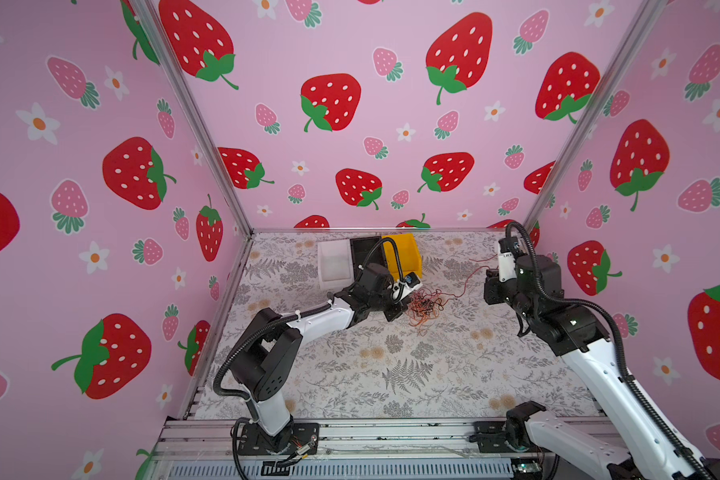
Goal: Untangle the cables
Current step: 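Pin the wire pile with the left gripper while right grasps a red wire, then pull the red wire away from the pile with the right gripper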
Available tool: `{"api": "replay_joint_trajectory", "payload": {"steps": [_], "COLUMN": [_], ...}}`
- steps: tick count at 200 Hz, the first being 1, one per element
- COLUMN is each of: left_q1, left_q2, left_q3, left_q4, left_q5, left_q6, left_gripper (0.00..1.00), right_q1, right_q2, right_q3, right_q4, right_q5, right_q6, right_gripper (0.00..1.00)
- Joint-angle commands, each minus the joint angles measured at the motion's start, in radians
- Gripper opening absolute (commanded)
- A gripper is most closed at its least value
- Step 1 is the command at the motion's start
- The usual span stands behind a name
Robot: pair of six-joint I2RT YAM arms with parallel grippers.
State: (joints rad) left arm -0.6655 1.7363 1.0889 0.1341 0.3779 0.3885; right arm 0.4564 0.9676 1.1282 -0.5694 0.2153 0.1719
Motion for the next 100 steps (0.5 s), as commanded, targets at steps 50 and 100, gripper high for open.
{"api": "replay_joint_trajectory", "payload": {"steps": [50,100], "left_q1": [0.024,0.015], "left_q2": [-0.015,-0.041], "left_q3": [-0.033,-0.033], "left_q4": [0.013,0.021], "left_q5": [0.010,0.095], "left_q6": [-0.004,-0.010], "left_gripper": [0.00,0.05], "right_q1": [-0.072,-0.079], "right_q2": [0.003,0.039], "right_q3": [0.086,0.101], "right_q4": [-0.054,-0.092], "right_q5": [0.008,-0.065], "right_q6": [-0.021,-0.073], "right_gripper": [0.00,0.00]}}
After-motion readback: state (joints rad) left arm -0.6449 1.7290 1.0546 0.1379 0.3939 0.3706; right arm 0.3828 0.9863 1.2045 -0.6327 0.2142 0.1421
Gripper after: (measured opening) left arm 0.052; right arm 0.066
